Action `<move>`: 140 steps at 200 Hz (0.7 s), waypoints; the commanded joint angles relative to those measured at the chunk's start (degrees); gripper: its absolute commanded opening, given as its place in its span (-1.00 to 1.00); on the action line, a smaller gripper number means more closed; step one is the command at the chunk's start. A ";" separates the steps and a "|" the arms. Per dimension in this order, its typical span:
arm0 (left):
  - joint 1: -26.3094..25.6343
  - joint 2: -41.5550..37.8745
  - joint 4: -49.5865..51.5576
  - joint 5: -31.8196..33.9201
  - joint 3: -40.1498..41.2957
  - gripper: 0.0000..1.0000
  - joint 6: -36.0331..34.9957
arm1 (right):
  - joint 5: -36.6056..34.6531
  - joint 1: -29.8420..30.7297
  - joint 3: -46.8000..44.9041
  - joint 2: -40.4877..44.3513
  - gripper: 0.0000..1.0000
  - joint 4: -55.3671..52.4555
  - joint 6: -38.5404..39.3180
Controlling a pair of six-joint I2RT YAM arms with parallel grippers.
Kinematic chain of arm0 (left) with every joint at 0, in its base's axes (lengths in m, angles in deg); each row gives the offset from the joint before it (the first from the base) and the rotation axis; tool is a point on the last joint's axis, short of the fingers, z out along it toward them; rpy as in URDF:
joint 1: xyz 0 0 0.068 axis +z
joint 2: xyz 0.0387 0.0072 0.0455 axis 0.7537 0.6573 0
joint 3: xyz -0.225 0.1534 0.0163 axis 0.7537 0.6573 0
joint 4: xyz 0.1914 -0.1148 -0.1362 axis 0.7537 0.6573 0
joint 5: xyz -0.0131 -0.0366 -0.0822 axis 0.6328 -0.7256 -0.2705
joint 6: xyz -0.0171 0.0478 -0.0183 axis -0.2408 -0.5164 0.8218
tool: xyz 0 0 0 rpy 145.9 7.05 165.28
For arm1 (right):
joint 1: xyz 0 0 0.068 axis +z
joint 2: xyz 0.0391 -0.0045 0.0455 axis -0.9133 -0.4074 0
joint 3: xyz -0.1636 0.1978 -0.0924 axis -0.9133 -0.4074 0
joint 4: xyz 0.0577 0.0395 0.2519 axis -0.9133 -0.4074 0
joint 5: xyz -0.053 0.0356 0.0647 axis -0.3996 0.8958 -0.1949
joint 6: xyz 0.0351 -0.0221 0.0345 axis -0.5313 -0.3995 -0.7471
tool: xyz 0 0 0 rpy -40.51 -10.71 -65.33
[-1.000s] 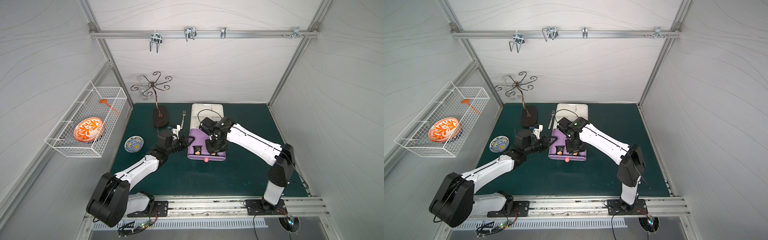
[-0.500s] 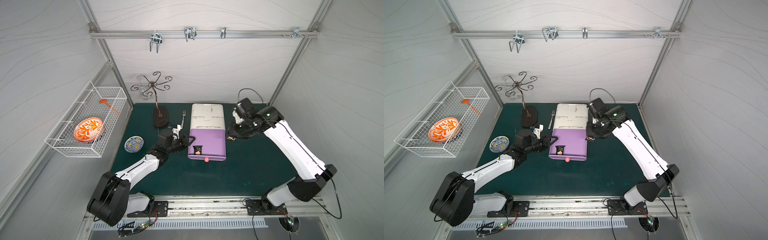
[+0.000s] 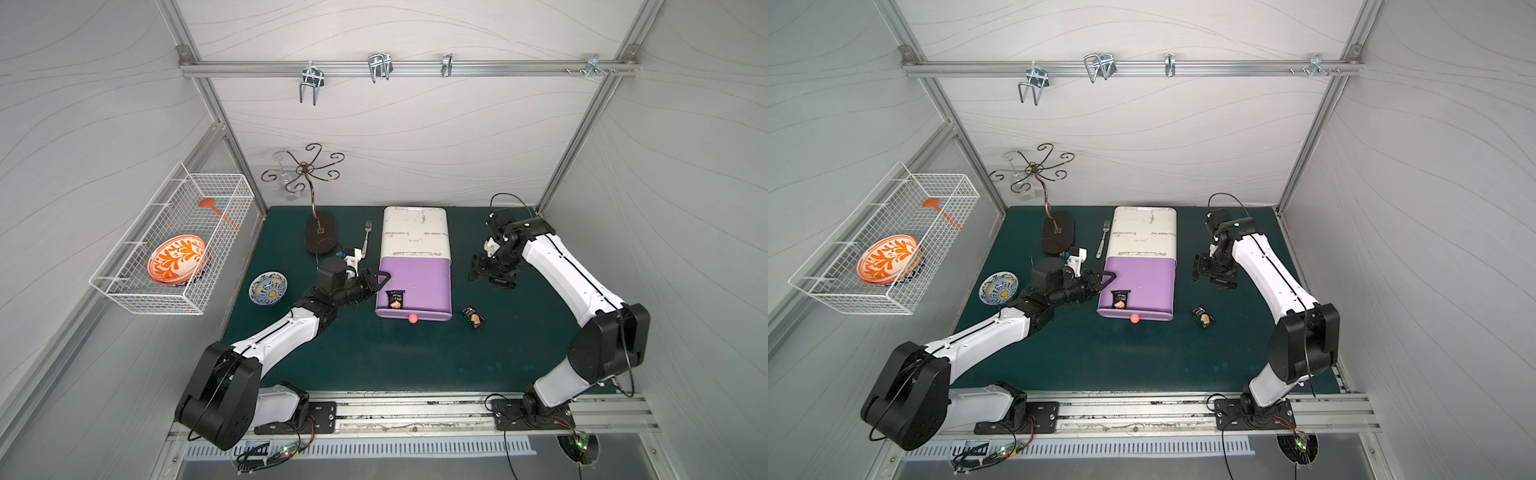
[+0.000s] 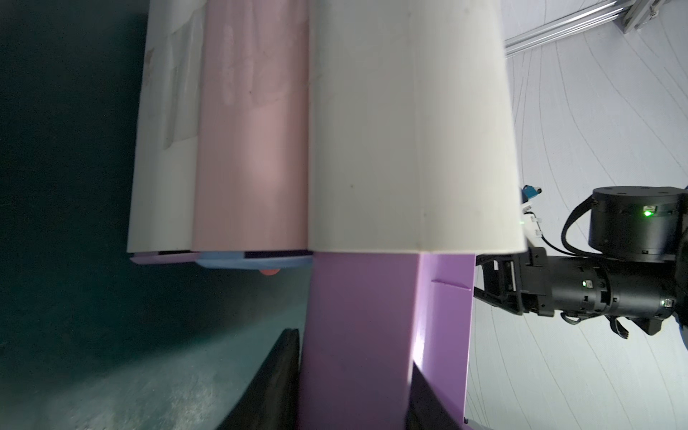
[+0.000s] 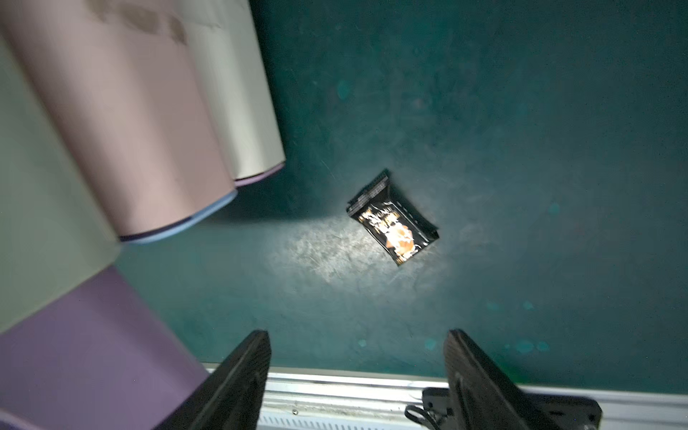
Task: Take the cookies out of the drawer
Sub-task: Place the cookie at the center of the board.
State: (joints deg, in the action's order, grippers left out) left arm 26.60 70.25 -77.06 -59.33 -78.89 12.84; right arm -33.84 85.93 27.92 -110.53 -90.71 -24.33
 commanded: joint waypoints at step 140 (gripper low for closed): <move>-0.72 1.45 1.13 2.74 -4.89 -0.21 1.48 | 31.69 -1.79 -12.29 12.83 0.63 21.28 4.71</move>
State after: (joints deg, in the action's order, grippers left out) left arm 26.06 70.86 -74.64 -58.09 -80.75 13.21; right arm 2.73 84.66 8.88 -98.88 -61.08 -23.63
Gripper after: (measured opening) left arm 0.394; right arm 0.816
